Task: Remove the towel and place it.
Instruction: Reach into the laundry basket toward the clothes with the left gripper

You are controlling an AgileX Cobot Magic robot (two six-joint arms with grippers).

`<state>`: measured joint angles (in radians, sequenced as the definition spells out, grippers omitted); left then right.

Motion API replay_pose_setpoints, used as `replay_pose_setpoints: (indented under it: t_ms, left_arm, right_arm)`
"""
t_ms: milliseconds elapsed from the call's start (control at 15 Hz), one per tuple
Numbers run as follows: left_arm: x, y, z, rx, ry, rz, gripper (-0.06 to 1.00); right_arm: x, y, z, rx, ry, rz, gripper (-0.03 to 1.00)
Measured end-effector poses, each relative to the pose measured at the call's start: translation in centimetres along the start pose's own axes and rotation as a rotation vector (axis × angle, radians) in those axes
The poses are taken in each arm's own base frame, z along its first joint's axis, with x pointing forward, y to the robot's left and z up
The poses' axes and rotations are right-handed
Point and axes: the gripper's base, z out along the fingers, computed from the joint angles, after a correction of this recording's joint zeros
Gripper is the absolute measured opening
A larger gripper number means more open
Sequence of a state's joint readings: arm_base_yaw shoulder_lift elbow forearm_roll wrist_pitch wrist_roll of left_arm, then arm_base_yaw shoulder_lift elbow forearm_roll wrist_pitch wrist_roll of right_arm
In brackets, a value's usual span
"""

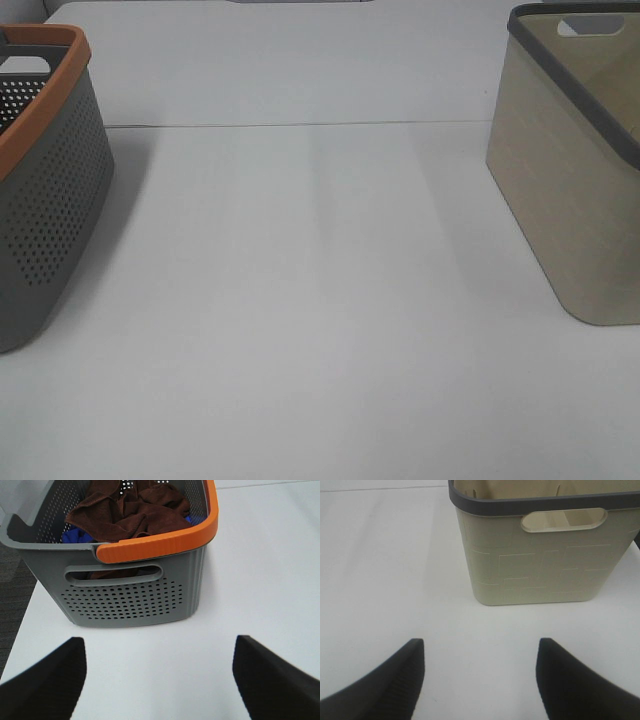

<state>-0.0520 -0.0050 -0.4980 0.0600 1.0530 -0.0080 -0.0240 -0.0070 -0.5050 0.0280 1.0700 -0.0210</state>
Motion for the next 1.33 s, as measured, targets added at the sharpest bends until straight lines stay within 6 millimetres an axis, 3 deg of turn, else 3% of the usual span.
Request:
replay_pose_setpoints:
  t_ms: [1333]
  left_arm:
    - [0.0, 0.0, 0.0, 0.0, 0.0, 0.0, 0.77]
  right_arm:
    - [0.0, 0.0, 0.0, 0.0, 0.0, 0.0, 0.62]
